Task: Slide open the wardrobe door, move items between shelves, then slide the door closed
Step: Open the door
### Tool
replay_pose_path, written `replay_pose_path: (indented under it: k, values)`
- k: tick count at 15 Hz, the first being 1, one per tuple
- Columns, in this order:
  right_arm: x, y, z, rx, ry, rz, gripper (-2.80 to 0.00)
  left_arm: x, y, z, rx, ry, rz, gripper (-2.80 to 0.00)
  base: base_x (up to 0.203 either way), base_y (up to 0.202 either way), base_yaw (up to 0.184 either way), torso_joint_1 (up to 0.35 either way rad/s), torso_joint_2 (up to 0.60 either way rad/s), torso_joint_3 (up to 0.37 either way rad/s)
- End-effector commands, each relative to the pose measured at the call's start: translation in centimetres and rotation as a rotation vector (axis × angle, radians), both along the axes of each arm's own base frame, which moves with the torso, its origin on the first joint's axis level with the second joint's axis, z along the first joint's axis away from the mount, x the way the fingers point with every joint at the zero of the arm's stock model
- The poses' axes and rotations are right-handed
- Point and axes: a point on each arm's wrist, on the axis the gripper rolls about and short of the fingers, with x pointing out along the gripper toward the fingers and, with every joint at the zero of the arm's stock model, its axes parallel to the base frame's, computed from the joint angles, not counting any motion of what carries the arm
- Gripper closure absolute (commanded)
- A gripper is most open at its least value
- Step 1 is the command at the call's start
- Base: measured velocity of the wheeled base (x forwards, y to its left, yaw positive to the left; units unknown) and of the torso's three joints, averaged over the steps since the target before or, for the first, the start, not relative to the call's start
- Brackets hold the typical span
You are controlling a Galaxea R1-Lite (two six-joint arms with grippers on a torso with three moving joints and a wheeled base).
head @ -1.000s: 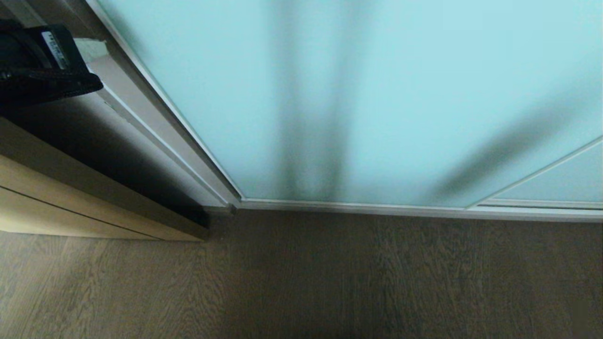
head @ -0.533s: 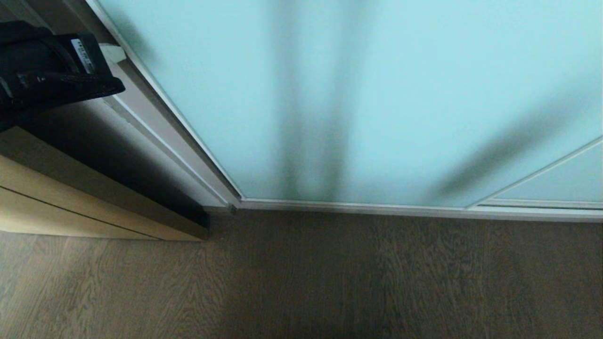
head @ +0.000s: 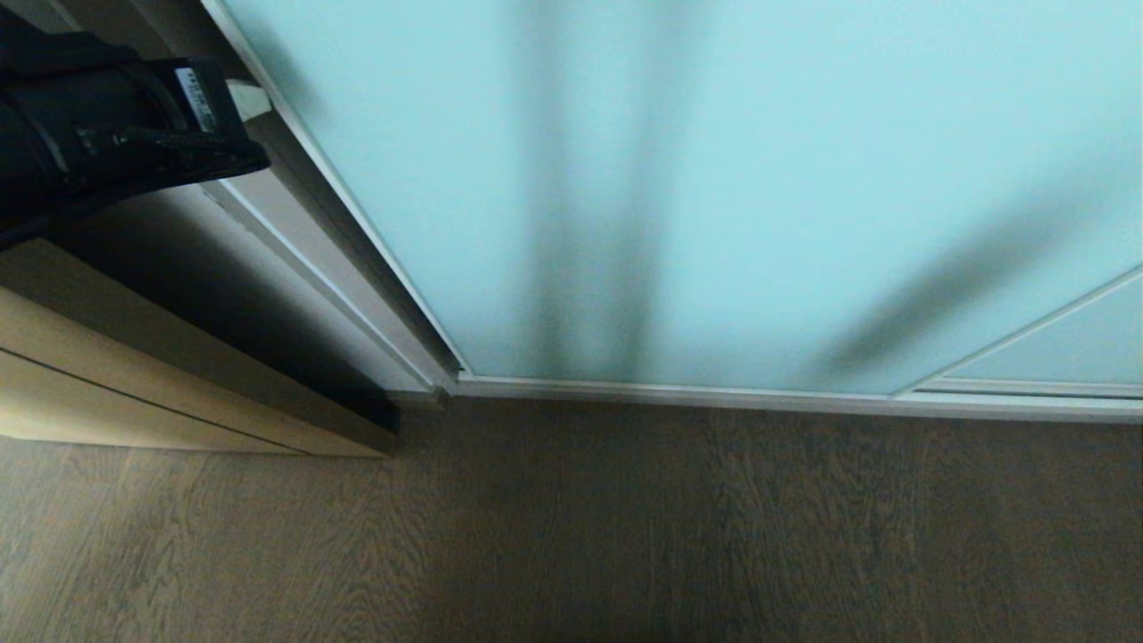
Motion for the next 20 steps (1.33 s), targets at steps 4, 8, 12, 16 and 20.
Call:
replay_pose_path:
  k: [4,8,12,16,20]
  values:
    - [0.0,0.0,0.0,0.001,0.002,0.001,0.0,-0.6,-3.5,0.0,-0.009,-0.008,-0.116,0.0,0.0,0.0,0.0,0.0,0.0,0.0]
    - [0.0,0.0,0.0,0.001,0.001,0.001,0.0,-1.9,-7.2,-0.4,-0.01,0.011,-0.238,0.0,0.0,0.0,0.0,0.0,0.0,0.0]
    - [0.0,0.0,0.0,0.001,0.001,-0.001,0.0,-4.3,-10.3,-0.5,-0.015,0.016,-0.355,0.0,0.0,0.0,0.0,0.0,0.0,0.0]
    - [0.0,0.0,0.0,0.0,0.002,0.001,0.0,-5.1,-9.8,1.0,-0.043,-0.035,-0.36,0.0,0.0,0.0,0.0,0.0,0.0,0.0]
    - [0.0,0.0,0.0,-0.001,0.002,-0.001,0.0,-2.0,-12.2,0.0,-0.019,0.006,-0.357,0.0,0.0,0.0,0.0,0.0,0.0,0.0]
